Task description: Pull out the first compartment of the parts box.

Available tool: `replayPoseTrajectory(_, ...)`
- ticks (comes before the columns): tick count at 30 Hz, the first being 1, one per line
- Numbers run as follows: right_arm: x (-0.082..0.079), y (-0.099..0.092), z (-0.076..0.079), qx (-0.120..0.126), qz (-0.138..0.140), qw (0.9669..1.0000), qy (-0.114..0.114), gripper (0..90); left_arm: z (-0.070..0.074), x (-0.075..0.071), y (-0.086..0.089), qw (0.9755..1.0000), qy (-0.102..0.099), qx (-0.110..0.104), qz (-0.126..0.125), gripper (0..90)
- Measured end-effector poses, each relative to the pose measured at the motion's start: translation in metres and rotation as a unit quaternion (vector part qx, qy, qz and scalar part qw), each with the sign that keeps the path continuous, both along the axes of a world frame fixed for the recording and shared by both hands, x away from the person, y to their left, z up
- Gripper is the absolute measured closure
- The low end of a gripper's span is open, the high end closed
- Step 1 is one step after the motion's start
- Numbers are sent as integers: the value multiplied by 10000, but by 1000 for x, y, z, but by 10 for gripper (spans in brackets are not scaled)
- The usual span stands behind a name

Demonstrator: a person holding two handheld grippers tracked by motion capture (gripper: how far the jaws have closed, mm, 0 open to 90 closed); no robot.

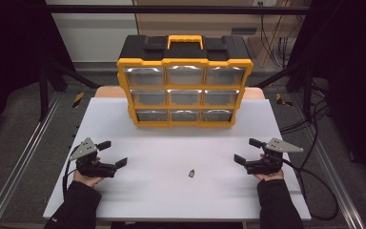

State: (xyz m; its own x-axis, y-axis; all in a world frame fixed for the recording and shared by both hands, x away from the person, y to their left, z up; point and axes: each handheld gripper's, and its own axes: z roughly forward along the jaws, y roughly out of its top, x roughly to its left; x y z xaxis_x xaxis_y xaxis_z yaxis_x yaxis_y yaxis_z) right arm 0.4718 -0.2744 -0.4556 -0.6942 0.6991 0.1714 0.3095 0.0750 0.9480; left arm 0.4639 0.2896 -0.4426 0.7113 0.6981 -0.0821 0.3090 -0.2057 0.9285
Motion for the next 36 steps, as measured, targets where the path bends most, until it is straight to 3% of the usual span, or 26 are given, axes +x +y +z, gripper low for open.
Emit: replayPoseTrajectory(36,0,-2,-2,-88,18,9999,67,4,20,3,-9,9997,-56,243,25,0)
